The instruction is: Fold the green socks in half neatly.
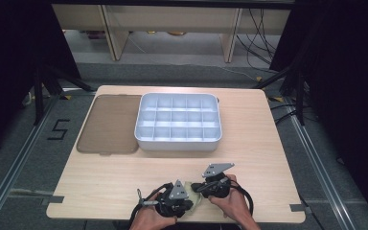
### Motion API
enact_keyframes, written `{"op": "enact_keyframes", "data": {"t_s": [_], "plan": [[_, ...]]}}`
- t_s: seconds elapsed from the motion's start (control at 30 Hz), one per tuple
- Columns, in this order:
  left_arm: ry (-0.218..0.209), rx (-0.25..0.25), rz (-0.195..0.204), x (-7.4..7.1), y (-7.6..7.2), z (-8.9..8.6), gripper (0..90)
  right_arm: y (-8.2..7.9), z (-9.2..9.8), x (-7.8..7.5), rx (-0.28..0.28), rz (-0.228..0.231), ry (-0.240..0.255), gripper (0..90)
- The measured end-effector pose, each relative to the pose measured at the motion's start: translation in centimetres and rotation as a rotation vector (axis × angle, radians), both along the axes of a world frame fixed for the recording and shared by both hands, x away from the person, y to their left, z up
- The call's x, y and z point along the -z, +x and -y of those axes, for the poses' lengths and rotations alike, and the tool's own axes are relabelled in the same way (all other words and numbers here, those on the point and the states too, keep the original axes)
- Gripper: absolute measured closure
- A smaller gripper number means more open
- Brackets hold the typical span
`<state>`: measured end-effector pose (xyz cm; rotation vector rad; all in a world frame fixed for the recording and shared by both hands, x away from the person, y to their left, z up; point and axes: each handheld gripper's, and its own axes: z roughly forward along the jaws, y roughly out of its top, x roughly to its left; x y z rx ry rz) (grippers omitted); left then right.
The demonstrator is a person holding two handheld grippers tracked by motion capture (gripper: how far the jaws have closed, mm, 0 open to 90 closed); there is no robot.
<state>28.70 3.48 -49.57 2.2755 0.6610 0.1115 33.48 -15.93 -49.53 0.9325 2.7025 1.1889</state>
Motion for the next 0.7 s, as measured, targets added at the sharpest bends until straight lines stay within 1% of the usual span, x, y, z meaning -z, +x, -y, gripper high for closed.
{"op": "enact_keyframes", "data": {"t_s": [0.03, 0.07, 0.1, 0.13, 0.17, 0.2, 0.23, 0.27, 0.3, 0.33, 0.37, 0.4, 0.43, 0.47, 0.5, 0.53, 0.57, 0.6, 0.63, 0.67, 0.7], "plan": [[-0.003, -0.013, -0.013, 0.0, -0.1, -0.1, 88.2, 0.0, 0.0, 0.0, -0.001, 0.004, -0.005, 88.7], [0.009, -0.004, 0.009, 0.0, 0.0, -0.2, 88.2, -0.1, 0.0, 0.0, -0.003, 0.002, -0.005, 88.7], [0.012, -0.009, 0.012, -0.1, -0.1, -0.3, 88.2, -0.1, 0.1, 0.0, -0.005, 0.002, -0.006, 88.7], [0.007, -0.014, 0.002, 0.0, -0.1, -0.4, 88.3, -0.2, 0.1, 0.0, -0.002, -0.011, -0.003, 88.7], [0.012, -0.014, 0.012, 0.0, 0.0, -0.6, 88.3, -0.3, 0.1, -0.1, 0.002, -0.017, -0.002, 88.7], [0.008, -0.018, 0.001, 0.0, 0.0, -0.7, 88.4, -0.3, 0.1, 0.0, -0.003, -0.005, -0.004, 88.7], [0.010, -0.032, 0.005, 0.1, 0.0, -0.8, 88.5, -0.2, 0.2, 0.0, -0.007, 0.004, -0.012, 88.7], [0.006, -0.024, 0.002, 0.1, 0.0, -0.8, 88.6, -0.2, 0.3, 0.0, -0.009, 0.005, -0.012, 88.7], [0.020, -0.011, 0.025, 0.0, 0.1, -0.9, 88.7, -0.3, 0.3, -0.1, -0.008, -0.004, -0.010, 88.7], [0.018, -0.033, 0.019, 0.1, -0.1, -0.8, 88.7, -0.3, 0.4, -0.1, -0.008, -0.002, -0.011, 88.8], [0.022, -0.033, 0.025, 0.1, -0.1, -0.8, 88.7, -0.4, 0.4, -0.1, -0.005, 0.000, -0.010, 88.8], [0.025, -0.026, 0.036, 0.1, 0.0, -0.9, 88.7, -0.5, 0.4, -0.1, -0.006, -0.015, -0.008, 88.8], [0.031, -0.020, 0.043, 0.0, 0.1, -1.0, 88.7, -0.4, 0.5, -0.1, -0.009, -0.007, -0.012, 88.8], [0.028, -0.041, 0.039, 0.1, 0.0, -1.0, 88.7, -0.5, 0.5, -0.1, -0.009, -0.008, -0.012, 88.7], [0.037, -0.042, 0.048, 0.1, 0.0, -1.1, 88.7, -0.4, 0.6, 0.0, -0.010, 0.004, -0.018, 88.7], [0.044, -0.022, 0.049, 0.0, 0.2, -1.2, 88.6, -0.5, 0.6, 0.0, -0.012, 0.007, -0.017, 88.7], [0.033, -0.051, 0.040, 0.1, 0.2, -1.2, 88.7, -0.5, 0.6, 0.0, -0.016, 0.004, -0.015, 88.7], [0.038, -0.045, 0.045, 0.1, 0.3, -1.3, 88.7, -0.6, 0.6, -0.1, -0.010, -0.006, -0.011, 88.8], [0.045, -0.038, 0.060, 0.0, 0.5, -1.5, 88.6, -0.7, 0.7, -0.1, -0.012, -0.011, -0.013, 88.8], [0.032, -0.058, 0.052, 0.1, 0.5, -1.5, 88.6, -0.7, 0.7, -0.1, -0.011, -0.004, -0.014, 88.8], [0.030, -0.069, 0.046, 0.1, 0.5, -1.5, 88.7, -0.8, 0.7, -0.1, -0.012, -0.003, -0.016, 88.7]]}}
